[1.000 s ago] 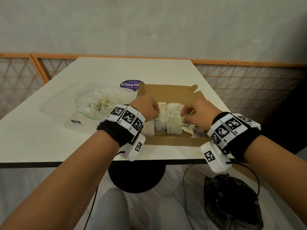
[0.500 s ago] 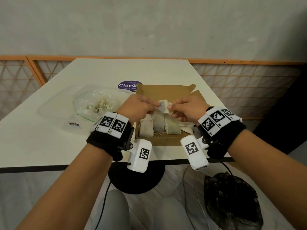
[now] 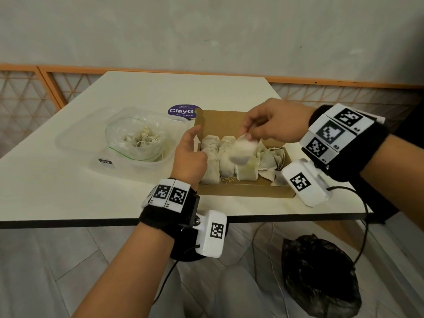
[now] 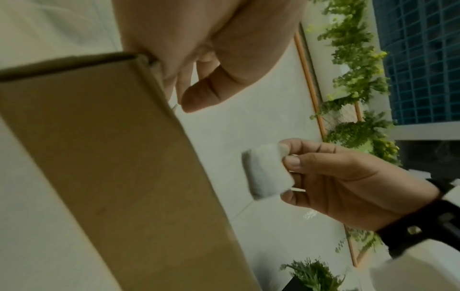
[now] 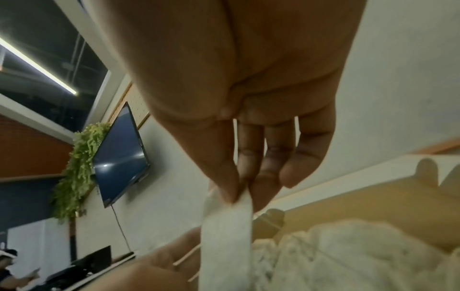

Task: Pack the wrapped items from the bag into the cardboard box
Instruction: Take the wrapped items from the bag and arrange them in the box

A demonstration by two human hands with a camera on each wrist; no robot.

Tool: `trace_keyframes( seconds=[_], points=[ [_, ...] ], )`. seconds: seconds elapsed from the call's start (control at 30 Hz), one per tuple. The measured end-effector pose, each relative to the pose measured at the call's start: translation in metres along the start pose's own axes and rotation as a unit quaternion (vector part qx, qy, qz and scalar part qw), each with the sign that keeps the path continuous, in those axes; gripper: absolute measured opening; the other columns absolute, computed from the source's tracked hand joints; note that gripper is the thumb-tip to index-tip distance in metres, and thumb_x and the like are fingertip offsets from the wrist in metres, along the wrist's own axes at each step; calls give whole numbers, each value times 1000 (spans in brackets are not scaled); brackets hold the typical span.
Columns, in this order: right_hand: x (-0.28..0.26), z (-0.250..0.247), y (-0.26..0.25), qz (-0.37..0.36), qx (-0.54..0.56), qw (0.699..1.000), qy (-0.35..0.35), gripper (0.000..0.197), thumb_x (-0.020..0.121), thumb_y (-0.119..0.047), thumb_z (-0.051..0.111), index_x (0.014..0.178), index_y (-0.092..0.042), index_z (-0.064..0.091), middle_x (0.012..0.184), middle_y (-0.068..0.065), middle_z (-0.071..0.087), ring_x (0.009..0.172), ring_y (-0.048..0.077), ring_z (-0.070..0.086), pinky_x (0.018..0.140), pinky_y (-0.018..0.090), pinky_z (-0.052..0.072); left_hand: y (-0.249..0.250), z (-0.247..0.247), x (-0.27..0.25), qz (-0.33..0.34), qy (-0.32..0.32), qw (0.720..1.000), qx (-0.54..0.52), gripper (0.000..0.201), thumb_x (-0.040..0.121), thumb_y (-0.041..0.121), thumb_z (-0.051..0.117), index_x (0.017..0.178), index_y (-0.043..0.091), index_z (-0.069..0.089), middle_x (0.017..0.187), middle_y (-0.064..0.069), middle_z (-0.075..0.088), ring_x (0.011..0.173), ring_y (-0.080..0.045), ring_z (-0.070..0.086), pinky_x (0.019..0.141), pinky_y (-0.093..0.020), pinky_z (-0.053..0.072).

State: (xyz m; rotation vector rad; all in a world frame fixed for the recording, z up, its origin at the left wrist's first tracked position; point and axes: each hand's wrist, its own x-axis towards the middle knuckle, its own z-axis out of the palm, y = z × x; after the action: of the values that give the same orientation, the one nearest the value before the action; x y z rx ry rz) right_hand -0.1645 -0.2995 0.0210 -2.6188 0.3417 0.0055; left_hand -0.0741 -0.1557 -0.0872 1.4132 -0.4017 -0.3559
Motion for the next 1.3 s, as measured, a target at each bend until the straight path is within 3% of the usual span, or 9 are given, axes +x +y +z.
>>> trace_keyframes(
  seconds=[0.13,0.3,0.47,0.6,0.77,0.93,1.07,1.17,1.3],
  points=[
    [8,20,-7,-3,-24,992,-121,14,84,-11,65,93,-21,69,70,-11,62,57,-5,52,62,13,41,-8,-6,4,-43,4,998,-40,74,75,-29,25,137,8,42,145,-6,43,136,-17,37,111,-35,35],
    [32,51,2,28,-77,990,-118,19,83,-1,62,96,-13,69,67,-11,52,61,3,45,64,21,42,-16,-9,3,-39,3,997,-67,65,77,-25,30,131,8,45,141,-13,47,134,-26,43,110,-51,34],
    [48,55,4,41,-86,990,-103,20,82,1,61,99,-8,68,66,-12,52,61,2,44,62,17,37,-18,-9,2,-31,6,997,-74,58,82,-22,31,127,9,48,138,-12,50,130,-23,46,110,-47,37],
    [53,55,2,42,-96,991,-84,21,81,-3,64,99,-12,67,78,-4,61,75,11,52,66,22,40,-19,-7,1,-26,2,996,-88,57,82,-23,29,128,5,47,136,-12,51,129,-23,48,109,-46,38],
    [29,23,14,40,-103,994,27,20,84,-9,60,101,-19,63,91,-5,67,88,13,60,77,24,46,-20,-8,2,-22,-4,996,-89,54,84,-22,32,122,11,49,132,-8,53,127,-20,49,109,-45,38],
    [-21,8,39,78,-197,974,-77,21,86,-8,55,89,-23,70,81,-13,65,73,-2,53,62,8,34,-25,-9,4,-16,-4,996,-82,55,83,-22,32,119,14,51,135,-9,52,129,-19,47,109,-45,39],
    [-33,20,57,94,-305,940,-122,21,79,-37,66,97,-28,69,93,-10,60,96,12,52,82,26,44,-27,-9,6,-18,3,996,-84,55,82,-22,33,119,14,52,135,-11,53,129,-21,48,108,-47,39],
    [-31,28,64,108,-379,915,-89,38,76,-53,61,104,-27,65,101,-1,56,101,19,44,81,32,37,-26,-8,6,-17,11,997,-77,55,82,-21,33,118,14,53,134,-12,54,128,-23,49,108,-47,39],
    [-29,38,71,129,-342,930,-37,21,81,-43,63,92,-26,71,94,-4,53,96,16,41,78,32,28,-20,-4,5,-11,5,999,-34,56,78,-23,31,115,12,53,130,-9,56,126,-22,50,107,-46,40]
  ],
)
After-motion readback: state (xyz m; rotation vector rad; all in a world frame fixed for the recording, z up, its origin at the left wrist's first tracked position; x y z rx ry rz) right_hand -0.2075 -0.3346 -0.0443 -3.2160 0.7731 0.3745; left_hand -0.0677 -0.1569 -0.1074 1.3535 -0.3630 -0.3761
